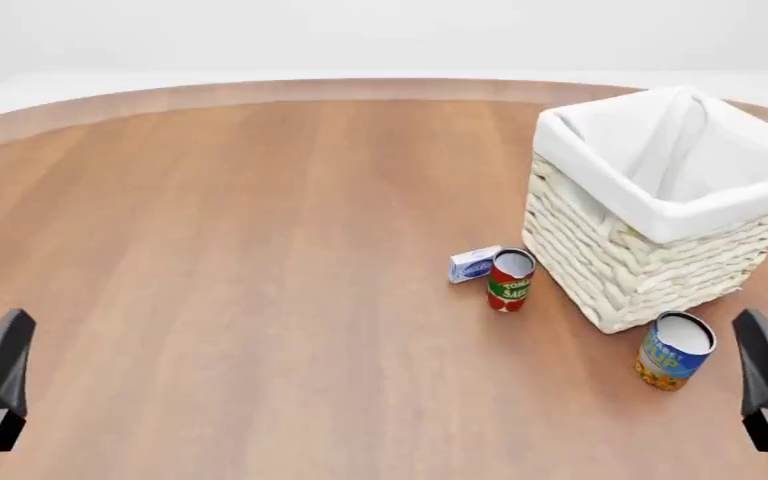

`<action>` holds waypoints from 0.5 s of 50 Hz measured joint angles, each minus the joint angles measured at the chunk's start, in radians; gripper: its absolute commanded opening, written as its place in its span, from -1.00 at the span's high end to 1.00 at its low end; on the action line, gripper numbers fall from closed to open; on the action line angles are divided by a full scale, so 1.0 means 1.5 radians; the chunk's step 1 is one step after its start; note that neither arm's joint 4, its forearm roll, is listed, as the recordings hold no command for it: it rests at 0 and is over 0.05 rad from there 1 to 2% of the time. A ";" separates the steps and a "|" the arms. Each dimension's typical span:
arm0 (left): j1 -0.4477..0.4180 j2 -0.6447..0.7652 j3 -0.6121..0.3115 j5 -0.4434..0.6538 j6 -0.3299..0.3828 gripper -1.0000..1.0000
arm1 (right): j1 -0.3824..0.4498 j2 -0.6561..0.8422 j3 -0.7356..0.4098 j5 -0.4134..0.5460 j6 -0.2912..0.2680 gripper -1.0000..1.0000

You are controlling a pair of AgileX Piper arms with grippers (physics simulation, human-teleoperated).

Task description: Pick up the ketchup, and put it in the basket.

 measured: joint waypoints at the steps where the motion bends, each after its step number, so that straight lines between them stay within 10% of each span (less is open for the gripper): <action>1: 0.000 0.000 0.000 0.000 0.000 -1.00 | 0.001 0.000 0.000 0.000 0.000 -1.00; 25: 0.000 0.003 -0.002 -0.001 0.000 -1.00 | 0.013 0.000 -0.006 -0.003 -0.006 -1.00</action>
